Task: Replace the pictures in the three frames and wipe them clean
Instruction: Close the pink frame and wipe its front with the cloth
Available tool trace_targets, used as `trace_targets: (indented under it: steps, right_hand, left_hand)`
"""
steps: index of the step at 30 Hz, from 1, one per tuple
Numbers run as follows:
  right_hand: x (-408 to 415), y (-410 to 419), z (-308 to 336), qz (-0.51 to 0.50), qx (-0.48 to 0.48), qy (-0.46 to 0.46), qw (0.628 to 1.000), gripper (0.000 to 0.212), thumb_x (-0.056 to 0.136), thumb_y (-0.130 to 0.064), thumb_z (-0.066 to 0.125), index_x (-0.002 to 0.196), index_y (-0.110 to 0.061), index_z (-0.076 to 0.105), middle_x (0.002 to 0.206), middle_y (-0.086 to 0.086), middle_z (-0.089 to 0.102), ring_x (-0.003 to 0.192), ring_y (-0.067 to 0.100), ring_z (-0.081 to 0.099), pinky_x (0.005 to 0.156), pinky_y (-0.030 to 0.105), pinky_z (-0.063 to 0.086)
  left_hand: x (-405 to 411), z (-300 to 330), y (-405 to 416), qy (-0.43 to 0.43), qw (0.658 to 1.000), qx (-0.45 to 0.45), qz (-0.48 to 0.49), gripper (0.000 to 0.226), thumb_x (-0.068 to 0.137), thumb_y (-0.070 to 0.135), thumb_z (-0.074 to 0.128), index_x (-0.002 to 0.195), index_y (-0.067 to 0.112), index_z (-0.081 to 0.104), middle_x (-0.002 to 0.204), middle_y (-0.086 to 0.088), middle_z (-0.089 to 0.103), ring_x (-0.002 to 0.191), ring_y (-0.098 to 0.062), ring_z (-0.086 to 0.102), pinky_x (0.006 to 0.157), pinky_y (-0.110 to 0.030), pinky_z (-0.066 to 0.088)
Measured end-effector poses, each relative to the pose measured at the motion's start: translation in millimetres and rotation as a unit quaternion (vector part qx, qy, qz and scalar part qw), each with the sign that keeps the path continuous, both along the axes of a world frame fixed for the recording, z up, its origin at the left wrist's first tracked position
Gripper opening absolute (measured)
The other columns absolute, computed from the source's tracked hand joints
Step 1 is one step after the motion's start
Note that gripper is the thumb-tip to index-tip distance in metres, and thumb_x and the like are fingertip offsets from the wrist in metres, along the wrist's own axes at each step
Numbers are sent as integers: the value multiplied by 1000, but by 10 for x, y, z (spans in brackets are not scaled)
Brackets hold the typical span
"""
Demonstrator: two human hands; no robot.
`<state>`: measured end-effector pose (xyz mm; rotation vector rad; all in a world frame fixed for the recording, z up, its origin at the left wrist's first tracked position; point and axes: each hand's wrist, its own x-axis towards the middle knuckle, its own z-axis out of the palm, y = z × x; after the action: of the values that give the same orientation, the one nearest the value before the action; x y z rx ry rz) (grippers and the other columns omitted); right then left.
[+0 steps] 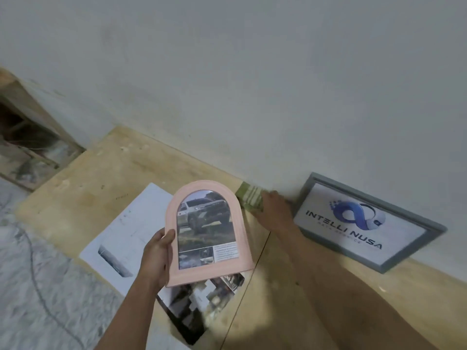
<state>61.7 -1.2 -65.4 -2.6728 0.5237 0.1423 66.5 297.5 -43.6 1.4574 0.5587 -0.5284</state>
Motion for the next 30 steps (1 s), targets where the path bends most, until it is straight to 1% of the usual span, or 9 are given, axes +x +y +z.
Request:
trace_targets:
  steps: [5,7,10,13,16,18,20,24,30]
  right_hand:
    - [493,-94,-575,100,-93,115,984,78,81,-56,59,145,-20,29,149,8,31,132,33,36,102,46,35]
    - [548,-84,-689,98,-126,102,982,68,88,-49,54,146,-22,29,148,7,35,130,32,39,100,45,36]
    - [638,-156,-697,108,-155,72,979,49,94,-16,44,142,-18,38,135,8,49,120,31,47,96,42,39]
    - [702,-158,-495,31,48,-9,998,36,90,-3,45,122,-15,55,118,3,57,107,24,55,85,31,43]
    - [724,-83,-96,-92,218,-107,966,19,98,-7,38,93,-17,54,92,4,58,88,26,57,70,26,35]
    - [664,-11,233,-79,177,-179,965,18,96,-5,37,86,-11,50,88,9,54,87,30,55,67,28,31]
    - [556,113,580,9,88,-215,973,19,93,-9,38,99,-9,57,94,8,53,90,25,52,70,31,36]
    - [247,462,945,194,-124,-156,960,45,86,-6,50,128,-19,55,116,4,52,105,25,47,69,37,46]
    - [-830,1028,846,193,-62,-159,966,41,89,-9,51,124,-26,61,111,-6,58,101,16,48,71,31,47]
  left_hand:
    - [253,-222,-26,17,1000,13,17,22,103,18,50,117,8,64,107,-21,74,91,-38,72,71,-39,58]
    - [284,-291,-17,24,999,15,22,23,102,18,52,117,7,64,106,-21,74,91,-40,72,67,-39,60]
    - [322,-284,-56,24,999,24,17,22,103,16,51,116,5,65,99,-20,76,82,-37,75,60,-37,61]
    - [353,-211,-90,16,1000,15,1,22,104,14,49,115,5,65,98,-19,76,82,-37,74,63,-40,62]
    - [356,-104,-136,3,1000,2,-23,25,104,15,49,122,7,63,104,-18,76,90,-39,74,72,-44,61]
    - [331,44,-176,-11,999,-14,-49,23,105,16,47,123,11,61,104,-16,76,91,-37,74,67,-41,61]
    - [272,207,-223,-25,996,-31,-78,21,105,18,46,122,16,59,102,-16,77,92,-39,74,67,-43,62]
    - [104,471,-246,-86,992,-39,-83,21,101,21,52,119,21,63,109,-16,75,98,-37,72,86,-56,58]
    - [-94,721,81,-112,990,-82,-12,14,99,21,58,112,28,59,114,-4,72,114,-33,66,103,-57,48]
